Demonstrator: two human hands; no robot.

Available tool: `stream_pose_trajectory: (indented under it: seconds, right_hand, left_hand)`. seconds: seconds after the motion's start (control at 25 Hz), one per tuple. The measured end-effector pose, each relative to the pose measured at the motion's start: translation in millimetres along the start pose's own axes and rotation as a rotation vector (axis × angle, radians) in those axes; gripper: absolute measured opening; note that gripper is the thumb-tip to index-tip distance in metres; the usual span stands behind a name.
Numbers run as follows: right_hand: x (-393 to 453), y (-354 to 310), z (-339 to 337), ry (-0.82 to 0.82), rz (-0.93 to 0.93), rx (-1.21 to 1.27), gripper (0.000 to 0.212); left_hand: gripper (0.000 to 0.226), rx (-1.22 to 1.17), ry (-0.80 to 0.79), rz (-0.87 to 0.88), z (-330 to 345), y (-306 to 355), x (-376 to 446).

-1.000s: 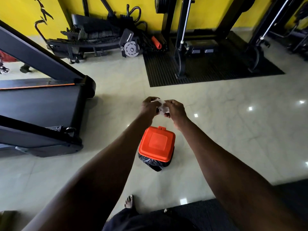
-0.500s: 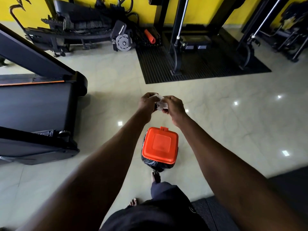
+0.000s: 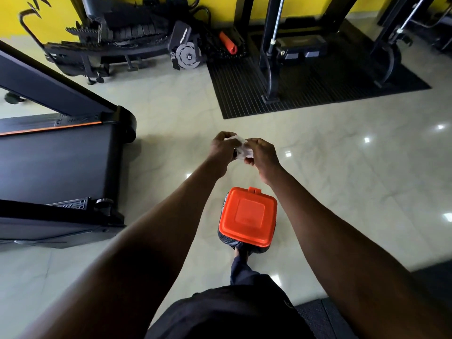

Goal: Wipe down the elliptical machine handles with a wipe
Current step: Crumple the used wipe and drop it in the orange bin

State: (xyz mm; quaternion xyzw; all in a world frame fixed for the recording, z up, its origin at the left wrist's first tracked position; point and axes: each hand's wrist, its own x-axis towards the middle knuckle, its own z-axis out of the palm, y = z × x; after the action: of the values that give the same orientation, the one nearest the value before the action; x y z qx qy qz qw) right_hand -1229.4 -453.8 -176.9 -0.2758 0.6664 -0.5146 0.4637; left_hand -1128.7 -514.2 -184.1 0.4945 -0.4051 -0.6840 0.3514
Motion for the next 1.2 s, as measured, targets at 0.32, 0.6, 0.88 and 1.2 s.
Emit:
stream_pose_trajectory:
  seconds: [0.32,0.6,0.88,1.2]
  right_hand:
    - [37.1,32.6,-18.5,0.053,0.137,0.075,0.008]
    - [58.4,98.2,-26.4,0.086,0.248,-0.101,0.019]
    - [91.2,216.5,-39.5,0.076,0.487,-0.245,0.014]
    - [196.4,376.5,-47.8,0.048,0.464,-0.532,0.031]
  left_hand:
    - [0.032,0.053,0.017,-0.114,13.6,-33.6,31.5]
    - [0.031,0.119,0.043,-0.273,11.9,-92.2,47.5]
    - [0.020,0.284,0.018,-0.505,2.9,-208.4,96.4]
    - [0.024,0.434,0.040,-0.563,2.7,-378.8,201.5]
